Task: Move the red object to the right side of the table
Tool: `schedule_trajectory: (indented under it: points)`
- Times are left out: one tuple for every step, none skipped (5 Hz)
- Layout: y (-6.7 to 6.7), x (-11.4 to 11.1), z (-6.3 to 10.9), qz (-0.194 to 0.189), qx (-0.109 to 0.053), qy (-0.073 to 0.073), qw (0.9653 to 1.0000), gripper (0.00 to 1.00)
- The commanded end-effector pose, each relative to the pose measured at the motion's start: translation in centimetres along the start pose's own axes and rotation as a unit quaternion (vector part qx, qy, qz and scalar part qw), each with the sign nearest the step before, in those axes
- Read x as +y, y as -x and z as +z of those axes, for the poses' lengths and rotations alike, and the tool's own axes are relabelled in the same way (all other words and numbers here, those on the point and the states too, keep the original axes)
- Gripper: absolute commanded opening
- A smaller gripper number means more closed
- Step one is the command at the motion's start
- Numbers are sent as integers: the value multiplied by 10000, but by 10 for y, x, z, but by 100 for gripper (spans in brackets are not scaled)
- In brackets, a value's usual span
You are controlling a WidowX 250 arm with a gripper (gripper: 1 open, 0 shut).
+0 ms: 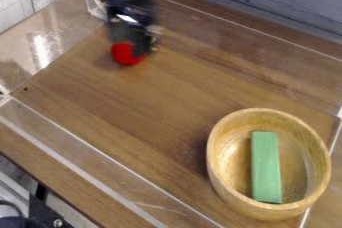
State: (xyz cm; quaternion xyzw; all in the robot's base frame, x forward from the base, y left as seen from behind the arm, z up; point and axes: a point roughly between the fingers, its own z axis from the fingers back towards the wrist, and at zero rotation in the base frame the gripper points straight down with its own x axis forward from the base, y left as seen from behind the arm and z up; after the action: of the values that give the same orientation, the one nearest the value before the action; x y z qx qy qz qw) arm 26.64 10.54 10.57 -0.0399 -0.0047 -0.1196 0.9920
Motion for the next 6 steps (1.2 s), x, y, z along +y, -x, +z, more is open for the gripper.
schedule_trajectory:
  points:
    - [-5,17,2,-70,-318,114,9994,100]
    - [-8,30,-3,-429,-472,5,9980,100]
    - [-14,36,-7,-656,-608,-92,9959,100]
    - [-28,49,-10,-901,-702,-160,9933,100]
    - [-39,65,-15,-1105,-768,-205,9907,100]
    - [-40,62,-11,-1209,-829,-207,9890,100]
